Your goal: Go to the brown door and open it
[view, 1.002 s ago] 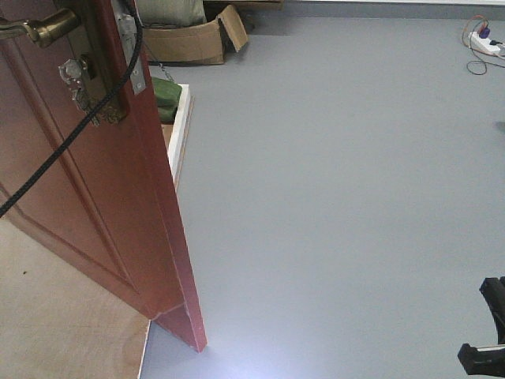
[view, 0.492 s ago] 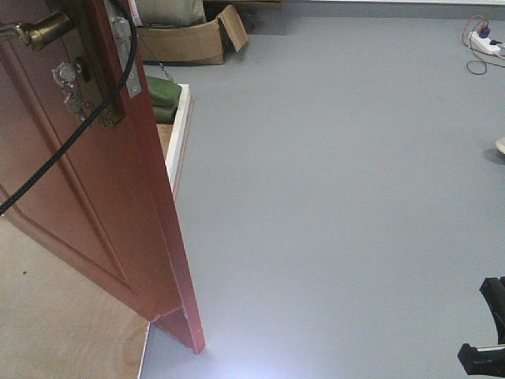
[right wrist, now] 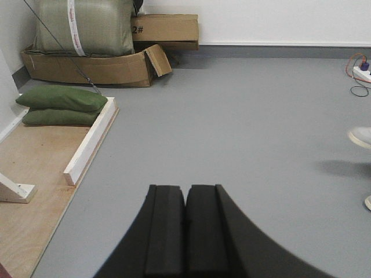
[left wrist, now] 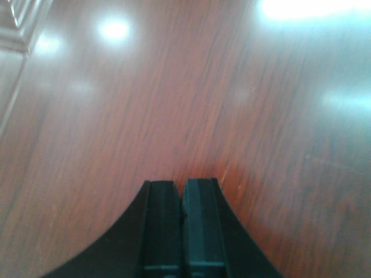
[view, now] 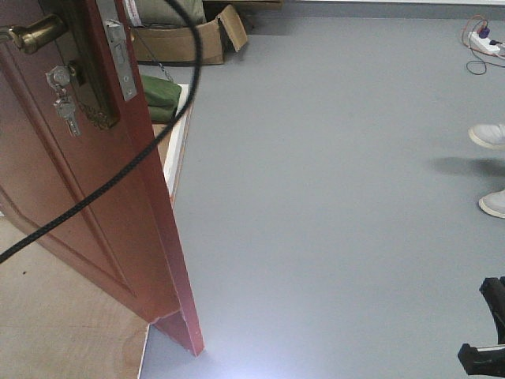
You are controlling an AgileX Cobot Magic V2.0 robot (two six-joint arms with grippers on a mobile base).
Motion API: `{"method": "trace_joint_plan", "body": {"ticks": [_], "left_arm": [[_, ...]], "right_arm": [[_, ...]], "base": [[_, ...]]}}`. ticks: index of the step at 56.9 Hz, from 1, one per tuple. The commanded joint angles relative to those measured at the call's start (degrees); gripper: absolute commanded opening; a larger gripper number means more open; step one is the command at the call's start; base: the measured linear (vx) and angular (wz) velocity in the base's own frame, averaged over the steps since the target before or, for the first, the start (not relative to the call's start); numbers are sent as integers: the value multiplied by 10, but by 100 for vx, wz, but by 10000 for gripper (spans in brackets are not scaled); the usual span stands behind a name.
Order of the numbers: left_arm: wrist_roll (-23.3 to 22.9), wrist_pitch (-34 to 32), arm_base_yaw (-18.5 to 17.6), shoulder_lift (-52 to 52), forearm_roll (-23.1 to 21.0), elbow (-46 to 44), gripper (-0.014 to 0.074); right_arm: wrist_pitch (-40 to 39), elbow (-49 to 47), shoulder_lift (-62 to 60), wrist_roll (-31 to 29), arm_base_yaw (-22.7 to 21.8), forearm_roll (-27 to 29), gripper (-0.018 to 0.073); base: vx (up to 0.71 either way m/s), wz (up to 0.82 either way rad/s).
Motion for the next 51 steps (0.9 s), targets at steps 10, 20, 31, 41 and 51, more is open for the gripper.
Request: {"method": "trace_joint_plan", "body": {"ticks": [10, 20, 31, 41, 51], "left_arm": [[-5, -34, -14, -12, -3, -19, 66], [-5, -20, -14, -26, -3, -19, 66], [-5, -15, -14, -43, -3, -19, 66], [-5, -15, -14, -45, -3, -19, 66], [-5, -13, -14, -45, -3, -19, 66]], "right_arm": [[-44, 2, -3, -4, 1, -2, 0], [-44, 2, -3, -4, 1, -2, 0], [-44, 2, -3, -4, 1, -2, 0], [-44, 2, -3, -4, 1, -2, 0], [-44, 2, -3, -4, 1, -2, 0]], "base": [[0, 0], [0, 0], [0, 0], [0, 0], [0, 0]]}}
